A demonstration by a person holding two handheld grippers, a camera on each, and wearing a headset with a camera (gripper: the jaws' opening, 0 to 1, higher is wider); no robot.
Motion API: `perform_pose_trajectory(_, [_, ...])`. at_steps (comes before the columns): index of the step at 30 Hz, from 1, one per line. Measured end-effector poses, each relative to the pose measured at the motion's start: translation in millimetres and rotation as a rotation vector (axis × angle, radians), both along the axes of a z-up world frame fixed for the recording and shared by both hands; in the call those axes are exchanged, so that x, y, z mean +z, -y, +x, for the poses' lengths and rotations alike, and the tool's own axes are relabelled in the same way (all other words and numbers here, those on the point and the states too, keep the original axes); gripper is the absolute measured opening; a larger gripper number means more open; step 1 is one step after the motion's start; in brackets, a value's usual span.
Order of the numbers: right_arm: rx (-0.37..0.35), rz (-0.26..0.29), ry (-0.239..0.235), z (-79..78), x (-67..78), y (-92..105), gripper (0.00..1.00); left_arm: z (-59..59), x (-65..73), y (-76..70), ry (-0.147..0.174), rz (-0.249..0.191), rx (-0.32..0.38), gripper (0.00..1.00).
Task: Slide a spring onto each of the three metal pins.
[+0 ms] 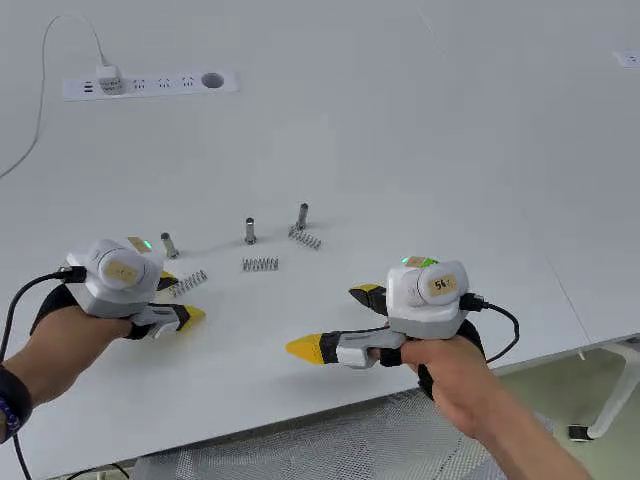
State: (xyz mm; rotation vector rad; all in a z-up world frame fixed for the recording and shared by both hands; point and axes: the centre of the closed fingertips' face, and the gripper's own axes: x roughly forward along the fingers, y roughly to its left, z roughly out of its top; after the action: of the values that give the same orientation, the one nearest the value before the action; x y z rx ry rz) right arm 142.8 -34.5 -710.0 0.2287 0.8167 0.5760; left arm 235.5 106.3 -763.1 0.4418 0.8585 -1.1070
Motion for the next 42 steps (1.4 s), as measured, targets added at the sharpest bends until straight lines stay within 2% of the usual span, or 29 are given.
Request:
perform_pose_trajectory(1, [-0.002, 0.0, 0.002, 0.2, 0.9, 0.6, 0.87, 1.6, 1.1, 0.2, 0.013, -0.002, 0.003, 0.3])
perform_pose_trajectory(3, [-0.007, 0.003, 0.005, 0.7, 2.2, 1.1, 0.87, 0.2, 0.4, 0.2, 0.005, -0.001, 0.008, 0.28])
perform_pose_trajectory(4, [-0.01, 0.004, 0.004, 0.6, 2.5, 1.5, 0.87, 0.6, 1.8, 1.0, 0.015, -0.003, 0.008, 0.27])
perform_pose_trajectory(9, [-0.006, -0.001, -0.002, -1.1, 1.0, 2.1, 0.87, 4.3, 3.1, -0.9, 0.072, 0.041, -0.003, 0.18])
perform_pose_trajectory(12, [-0.004, -0.001, -0.002, -1.2, 1.3, 0.9, 0.87, 4.2, 3.9, -1.7, 0.081, 0.039, -0.001, 0.14])
perform_pose_trajectory(16, [0.005, -0.003, -0.002, -0.5, 2.4, -1.8, 0.87, 2.7, 3.8, -1.7, 0.125, 0.069, -0.039, 0.11])
perform_pose_trajectory(18, [0.008, -0.005, -0.003, -0.5, 3.1, -2.6, 0.87, 1.1, 3.4, -1.0, 0.108, 0.063, -0.041, 0.11])
perform_pose_trajectory(19, [0.01, -0.005, -0.003, -0.3, 3.4, -3.3, 0.87, 2.2, 3.6, -1.5, 0.114, 0.061, -0.039, 0.1])
perform_pose_trajectory(21, [0.011, -0.006, 0.0, 0.0, 4.8, -3.7, 0.87, 3.4, 3.4, -2.2, 0.102, 0.051, -0.007, 0.1])
perform_pose_trajectory(26, [0.01, -0.008, 0.007, 0.3, 8.1, -2.0, 0.87, 2.3, 2.9, -3.8, 0.096, 0.067, -0.011, 0.1])
perform_pose_trajectory(33, [0.002, -0.01, 0.008, -2.0, 8.7, 2.4, 0.87, -5.5, 8.1, -4.7, 0.096, 0.073, -0.039, 0.1])
perform_pose_trajectory(42, [0.007, -0.018, 0.008, -6.0, 8.7, 6.1, 0.87, -17.1, 21.7, -4.9, 0.115, 0.07, -0.086, 0.1])
